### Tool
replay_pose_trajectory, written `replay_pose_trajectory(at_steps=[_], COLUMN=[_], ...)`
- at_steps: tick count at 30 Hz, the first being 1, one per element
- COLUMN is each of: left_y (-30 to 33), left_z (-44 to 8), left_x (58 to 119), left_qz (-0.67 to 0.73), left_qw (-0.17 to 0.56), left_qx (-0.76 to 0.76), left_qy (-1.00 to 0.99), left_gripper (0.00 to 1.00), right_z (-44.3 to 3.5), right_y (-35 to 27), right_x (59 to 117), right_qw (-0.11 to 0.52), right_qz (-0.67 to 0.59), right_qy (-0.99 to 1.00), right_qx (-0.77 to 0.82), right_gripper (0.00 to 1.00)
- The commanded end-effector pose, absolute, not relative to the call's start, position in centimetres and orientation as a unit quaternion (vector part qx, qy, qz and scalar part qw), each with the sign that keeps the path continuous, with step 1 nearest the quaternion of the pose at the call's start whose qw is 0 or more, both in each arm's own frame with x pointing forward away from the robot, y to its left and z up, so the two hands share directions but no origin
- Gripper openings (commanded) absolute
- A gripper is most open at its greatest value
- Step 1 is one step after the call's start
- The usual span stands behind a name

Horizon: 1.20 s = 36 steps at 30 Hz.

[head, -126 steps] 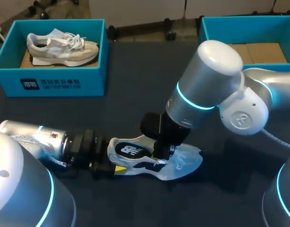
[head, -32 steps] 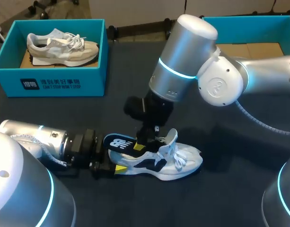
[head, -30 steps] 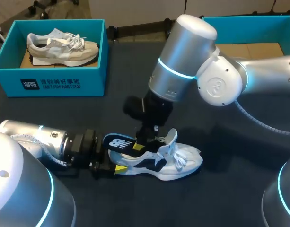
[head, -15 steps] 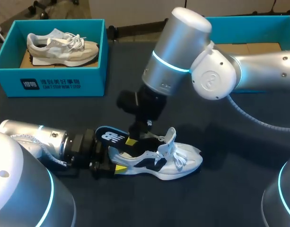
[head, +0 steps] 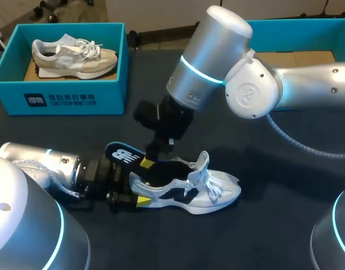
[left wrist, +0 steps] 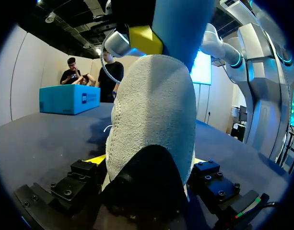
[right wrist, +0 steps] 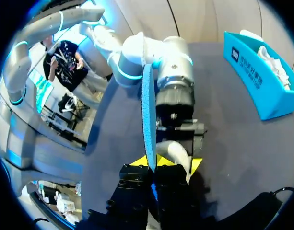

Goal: Take the shoe out of the shoebox, open the shoe tongue, remove and reinsert the insole, then place the shoe into the shoebox

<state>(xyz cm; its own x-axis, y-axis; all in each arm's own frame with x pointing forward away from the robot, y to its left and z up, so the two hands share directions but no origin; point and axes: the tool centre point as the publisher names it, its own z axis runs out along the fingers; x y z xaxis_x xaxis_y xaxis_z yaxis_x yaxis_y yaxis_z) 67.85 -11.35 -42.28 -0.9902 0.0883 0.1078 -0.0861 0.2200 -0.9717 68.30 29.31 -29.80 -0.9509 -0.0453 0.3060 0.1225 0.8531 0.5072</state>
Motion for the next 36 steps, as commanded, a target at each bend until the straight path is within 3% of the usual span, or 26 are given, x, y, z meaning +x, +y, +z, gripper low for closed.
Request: replay_pose_trajectory(at_steps=[1, 4, 8, 23, 36], left_y=[-11.4, -11.4, -11.4, -11.4, -11.4], left_z=[-42.4, -42.4, -42.4, -42.4, -42.4], left_x=[67.9, 67.9, 67.9, 67.9, 67.9], left_qz=[0.625, 0.625, 0.625, 0.625, 0.625], left_qw=[0.069, 0.069, 0.069, 0.069, 0.069], left_qx=[0.0, 0.0, 0.0, 0.0, 0.0], left_qy=[-0.778, -0.778, -0.778, -0.778, -0.778], left_gripper=[0.0, 0.0, 0.0, 0.0, 0.0], right_z=[-27.1, -25.0, -22.0, -21.8, -11.0], right_y=[28.5, 28.3, 27.8, 27.9, 22.4], right_x=[67.9, 68.3, 69.3, 69.3, 69.9], right_qw=[0.141, 0.144, 0.193, 0.194, 0.155], right_qz=[-0.295, -0.309, -0.389, -0.405, -0.51], right_qy=[-0.945, -0.939, -0.896, -0.889, -0.833], right_qx=[-0.028, -0.039, -0.091, -0.089, -0.15], right_gripper=[0.0, 0.0, 0.0, 0.0, 0.0])
